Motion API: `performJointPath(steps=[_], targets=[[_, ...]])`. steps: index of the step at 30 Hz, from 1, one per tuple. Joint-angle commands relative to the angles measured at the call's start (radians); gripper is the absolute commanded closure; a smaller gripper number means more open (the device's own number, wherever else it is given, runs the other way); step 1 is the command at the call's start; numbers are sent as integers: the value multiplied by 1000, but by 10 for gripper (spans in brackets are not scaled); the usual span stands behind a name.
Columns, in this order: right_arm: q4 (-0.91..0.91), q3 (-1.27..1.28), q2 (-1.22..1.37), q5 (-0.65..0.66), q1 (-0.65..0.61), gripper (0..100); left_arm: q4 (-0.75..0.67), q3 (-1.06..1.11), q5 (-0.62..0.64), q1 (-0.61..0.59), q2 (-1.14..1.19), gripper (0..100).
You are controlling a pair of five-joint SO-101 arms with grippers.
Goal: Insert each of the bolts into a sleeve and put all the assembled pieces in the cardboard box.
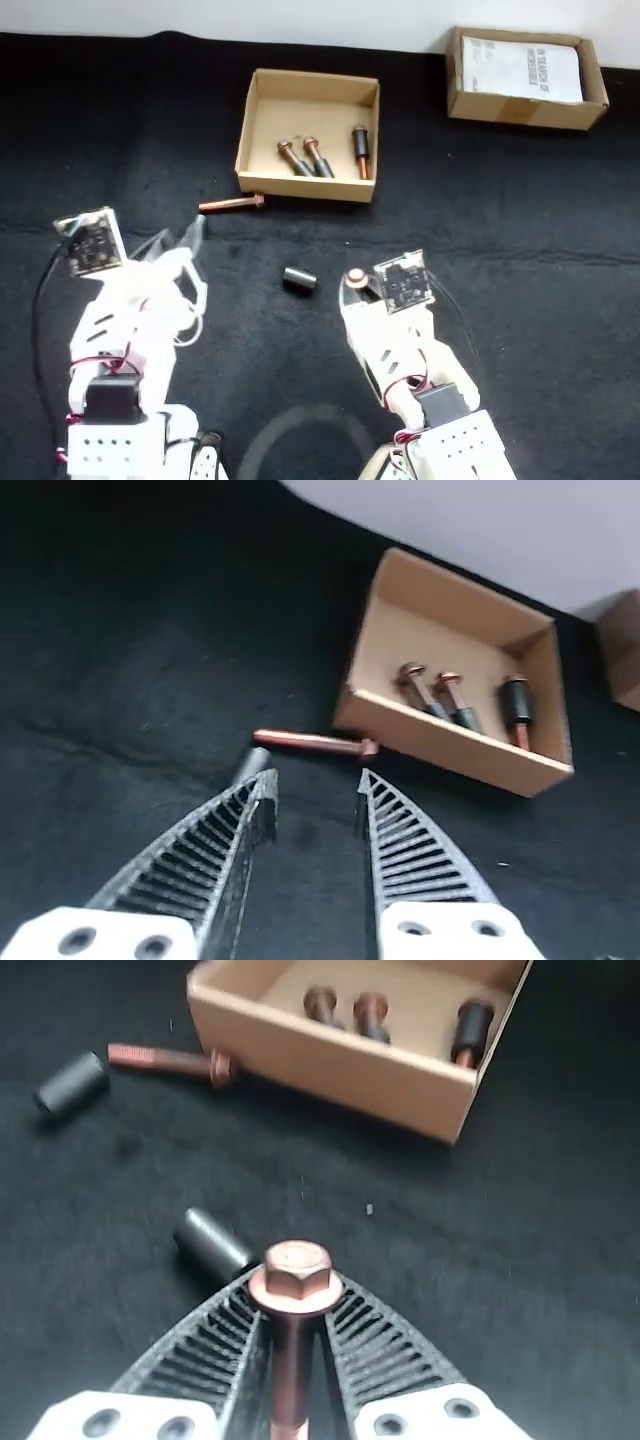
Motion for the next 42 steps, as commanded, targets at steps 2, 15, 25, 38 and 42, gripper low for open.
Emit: performJointPath(steps=[2, 15, 25, 38, 42], targets=[[105, -62, -15, 74, 8, 989, 5, 93, 0, -71, -7, 857], [343, -255, -13, 123, 8, 854, 2, 300, 2, -93, -7, 859], [337, -572, 415, 48, 8, 854, 5, 298, 3, -137, -7, 857], [619, -1207, 1133, 11, -137, 854, -23, 300, 43, -200, -7, 857], [676, -1323, 1259, 17, -162, 854, -89, 334, 80, -228, -7, 857]])
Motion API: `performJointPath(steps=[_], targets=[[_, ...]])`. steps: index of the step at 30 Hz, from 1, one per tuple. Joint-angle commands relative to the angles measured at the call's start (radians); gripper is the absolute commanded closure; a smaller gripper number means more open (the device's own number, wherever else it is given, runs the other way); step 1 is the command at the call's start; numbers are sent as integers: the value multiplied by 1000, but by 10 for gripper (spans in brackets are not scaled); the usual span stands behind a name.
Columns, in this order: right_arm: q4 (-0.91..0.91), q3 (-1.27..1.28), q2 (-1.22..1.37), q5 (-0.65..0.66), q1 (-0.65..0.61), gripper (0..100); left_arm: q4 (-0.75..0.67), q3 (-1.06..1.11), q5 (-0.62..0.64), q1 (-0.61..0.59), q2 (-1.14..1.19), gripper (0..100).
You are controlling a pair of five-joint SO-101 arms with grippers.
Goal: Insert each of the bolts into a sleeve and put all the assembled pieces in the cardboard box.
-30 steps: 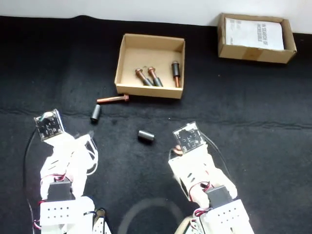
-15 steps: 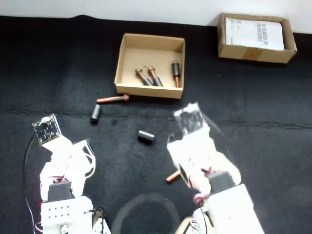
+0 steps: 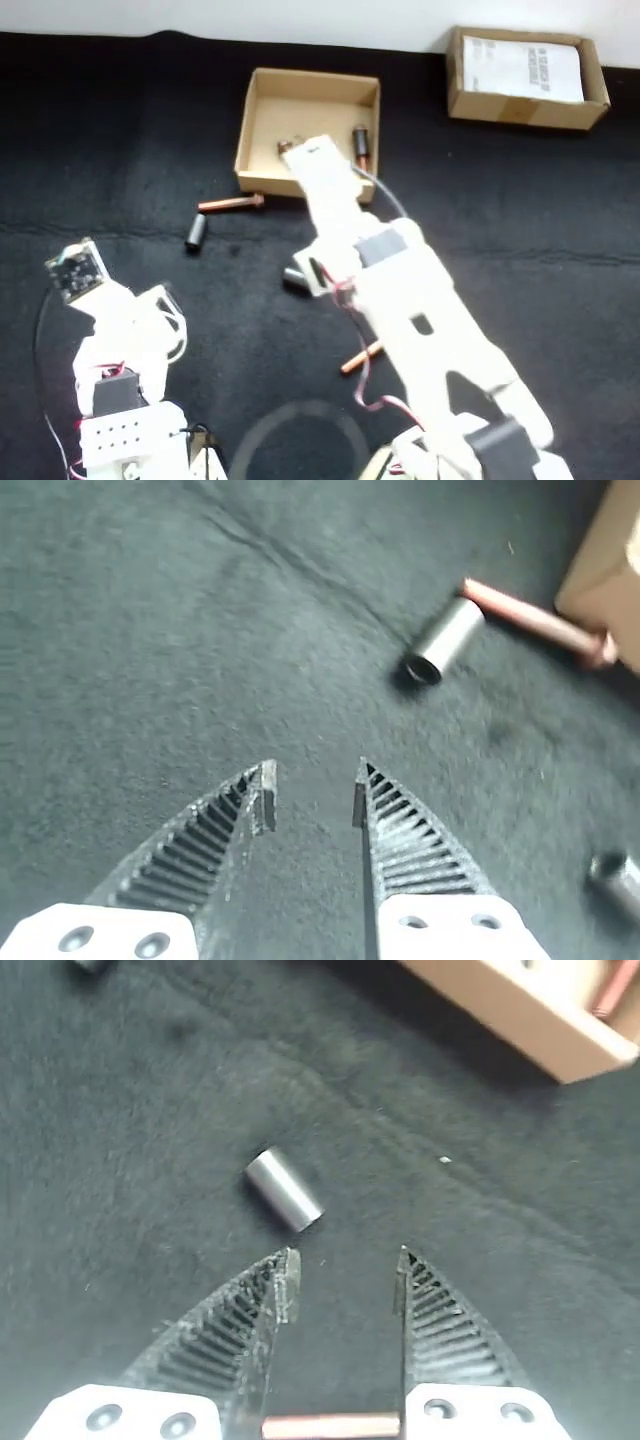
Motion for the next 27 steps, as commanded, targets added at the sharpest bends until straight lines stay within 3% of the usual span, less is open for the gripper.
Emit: performJointPath(steps=[1, 6, 13, 27], targets=[[47, -142, 94, -3, -15, 854, -71, 25, 18, -21, -7, 857], [62, -257, 234, 0, -18, 852, -101, 36, 18, -28, -7, 857], [173, -375, 476, 106, -93, 853, -101, 36, 18, -28, -7, 857], [173, -524, 659, 348, -97, 854, -97, 36, 20, -30, -65, 857]])
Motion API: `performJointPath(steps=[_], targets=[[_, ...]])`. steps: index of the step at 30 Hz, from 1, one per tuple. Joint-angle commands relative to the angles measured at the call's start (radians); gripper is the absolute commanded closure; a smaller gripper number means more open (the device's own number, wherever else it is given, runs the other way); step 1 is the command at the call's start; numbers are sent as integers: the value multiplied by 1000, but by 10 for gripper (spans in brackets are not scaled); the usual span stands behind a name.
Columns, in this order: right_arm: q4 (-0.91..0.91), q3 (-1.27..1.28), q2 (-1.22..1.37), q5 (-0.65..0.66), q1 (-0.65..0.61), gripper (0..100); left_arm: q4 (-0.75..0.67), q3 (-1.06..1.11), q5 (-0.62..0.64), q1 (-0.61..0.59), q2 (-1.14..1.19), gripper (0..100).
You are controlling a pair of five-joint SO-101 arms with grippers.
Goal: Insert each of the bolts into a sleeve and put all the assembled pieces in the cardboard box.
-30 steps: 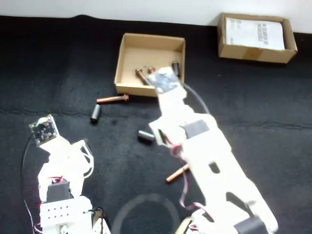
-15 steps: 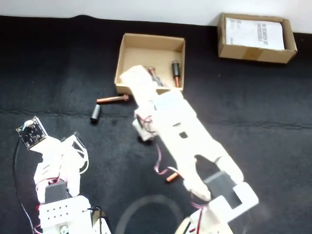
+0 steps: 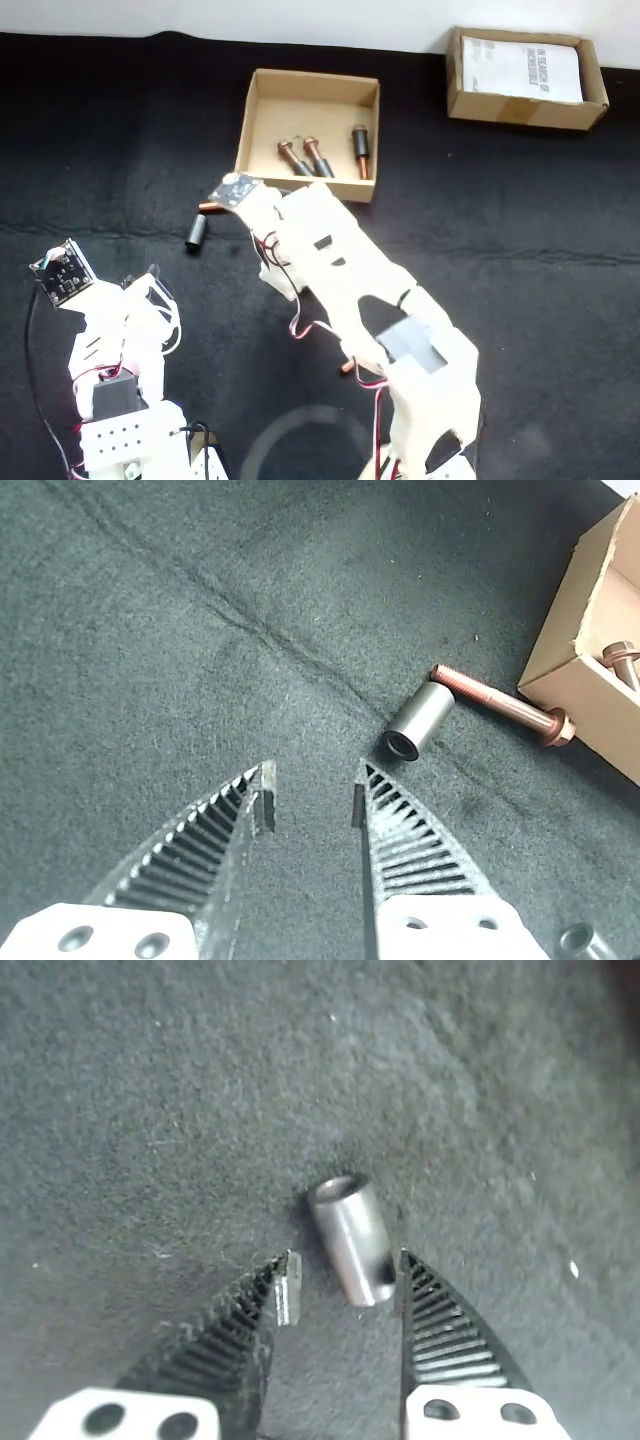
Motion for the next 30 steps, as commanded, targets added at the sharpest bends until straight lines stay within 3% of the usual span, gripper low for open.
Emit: performJointPath(steps=[1, 6, 13, 24, 30], targets=[[2, -68, 28, 35, -4, 854, -9, 27, 8, -13, -19, 857], [-1, -79, 97, 28, -4, 998, -9, 27, 11, -35, -21, 857], [12, -79, 97, 29, 2, 991, -12, 27, 11, -35, -21, 857], [229, -209, -242, 21, 136, 991, -11, 27, 8, -31, -13, 859], [254, -199, -466, -155, 291, 991, -8, 27, 6, -28, -12, 859]])
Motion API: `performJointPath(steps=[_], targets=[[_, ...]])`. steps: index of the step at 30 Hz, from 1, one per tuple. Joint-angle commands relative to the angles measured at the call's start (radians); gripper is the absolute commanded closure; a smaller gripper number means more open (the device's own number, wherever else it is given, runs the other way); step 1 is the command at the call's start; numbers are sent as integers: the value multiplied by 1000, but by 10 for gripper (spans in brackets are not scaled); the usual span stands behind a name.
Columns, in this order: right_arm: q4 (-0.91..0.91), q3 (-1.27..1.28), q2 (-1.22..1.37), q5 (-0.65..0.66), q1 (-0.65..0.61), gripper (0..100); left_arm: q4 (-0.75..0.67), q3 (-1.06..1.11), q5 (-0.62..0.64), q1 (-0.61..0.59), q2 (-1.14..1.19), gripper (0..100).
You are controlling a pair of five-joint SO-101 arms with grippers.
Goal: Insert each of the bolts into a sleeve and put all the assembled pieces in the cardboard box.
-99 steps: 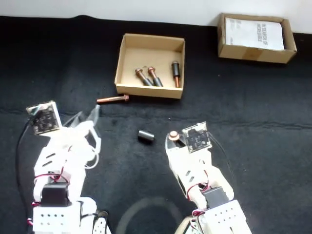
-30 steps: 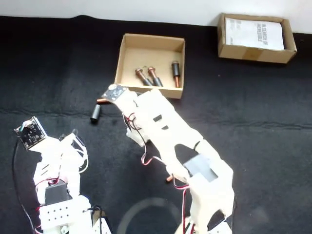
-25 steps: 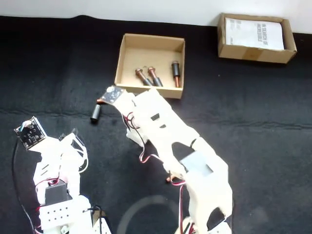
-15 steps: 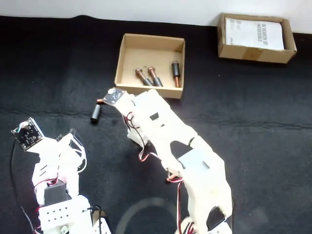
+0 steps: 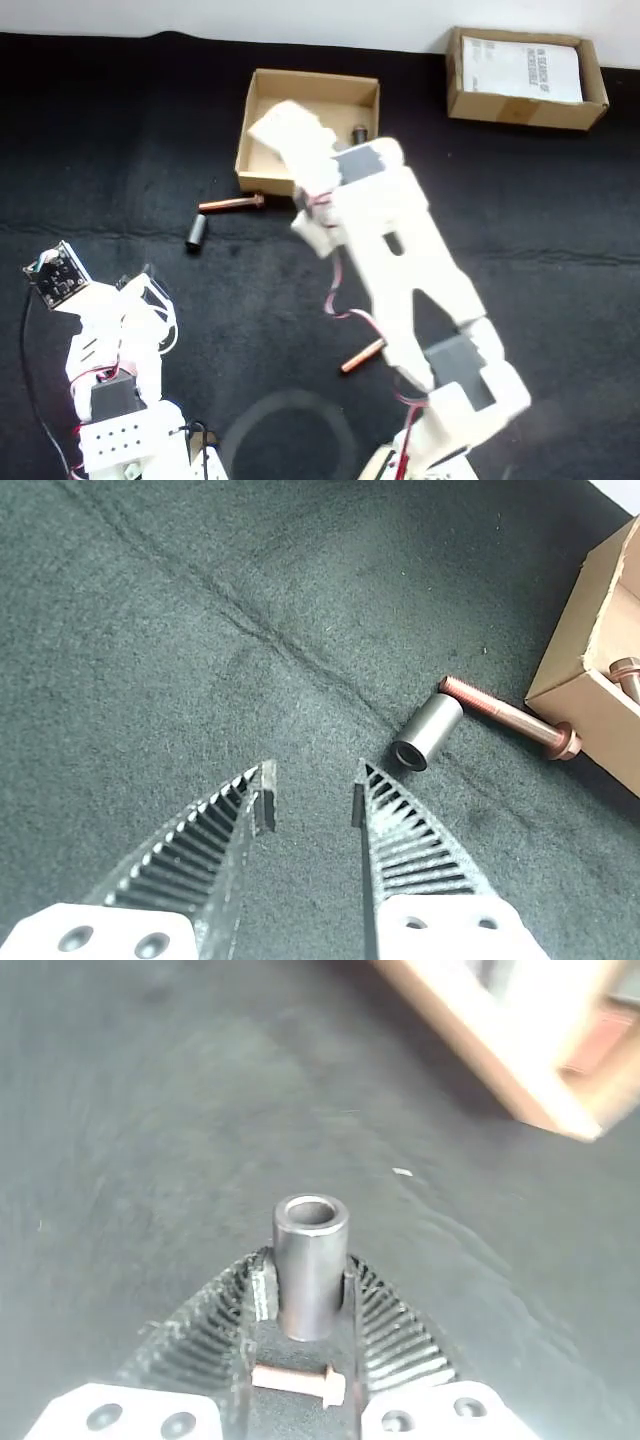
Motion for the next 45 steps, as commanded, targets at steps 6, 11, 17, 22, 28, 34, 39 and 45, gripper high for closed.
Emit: performJointPath(steps=[6, 11, 17, 22, 28, 34, 39, 45], targets=[[120, -35, -371, -196, 262, 991, 28, 27, -2, 15, -4, 857], [166, -33, -524, -287, 533, 991, 106, 27, -143, 97, -12, 859], [136, 122, -684, -345, 911, 991, 120, 21, -241, 110, -12, 860], [48, 417, -866, -341, 1138, 991, 278, -54, -370, 110, -12, 860], [-127, 800, -1204, -270, 1270, 991, 387, -114, -657, 119, -4, 904], [-246, 1158, -1584, -164, 1334, 991, 437, -174, -738, 213, -1, 970], [-318, 1414, -1876, -54, 1432, 991, 479, -274, -741, 314, 13, 891], [-495, 1541, -1837, -3, 1621, 991, 499, -565, -743, 403, 364, 888]])
